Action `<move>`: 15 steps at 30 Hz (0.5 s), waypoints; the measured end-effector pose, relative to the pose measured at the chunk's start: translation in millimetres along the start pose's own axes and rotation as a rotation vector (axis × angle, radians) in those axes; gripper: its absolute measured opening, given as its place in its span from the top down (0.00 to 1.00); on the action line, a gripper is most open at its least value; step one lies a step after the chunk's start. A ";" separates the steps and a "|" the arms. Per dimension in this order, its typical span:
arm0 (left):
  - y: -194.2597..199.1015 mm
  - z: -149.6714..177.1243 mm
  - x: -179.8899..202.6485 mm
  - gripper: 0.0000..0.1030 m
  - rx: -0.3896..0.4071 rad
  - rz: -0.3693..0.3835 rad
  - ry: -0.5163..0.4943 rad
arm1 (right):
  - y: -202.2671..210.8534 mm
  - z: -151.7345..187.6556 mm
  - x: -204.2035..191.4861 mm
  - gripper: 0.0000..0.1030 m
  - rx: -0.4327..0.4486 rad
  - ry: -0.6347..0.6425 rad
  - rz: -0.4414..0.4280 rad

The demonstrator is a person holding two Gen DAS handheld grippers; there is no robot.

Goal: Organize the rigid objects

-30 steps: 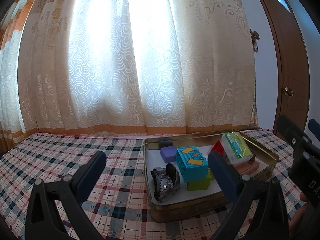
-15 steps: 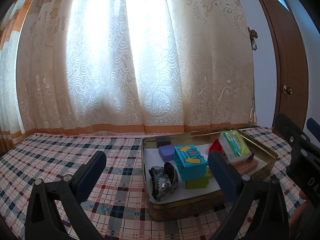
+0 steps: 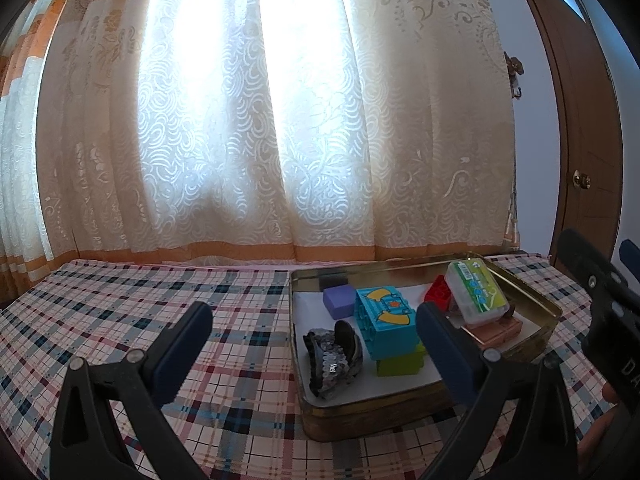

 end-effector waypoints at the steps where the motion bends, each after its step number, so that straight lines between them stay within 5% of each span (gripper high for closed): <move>1: -0.2 0.2 -0.3 0.00 -0.001 -0.001 0.000 | 0.0 0.1 -0.2 0.01 0.000 0.000 -0.001; 15: -0.8 0.2 -1.3 0.00 -0.003 -0.011 -0.002 | 0.8 0.0 -1.7 0.01 0.004 -0.001 0.000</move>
Point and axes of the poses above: each gripper's, at about its wrist camera, not at the fingertips, and y roughly against the way its jaws point, x to its right, z to its underside, the point moved 9 cm from there along -y, roughly the way its jaws point, and after that the axes turned 3 degrees about x, right-handed, at the moved point
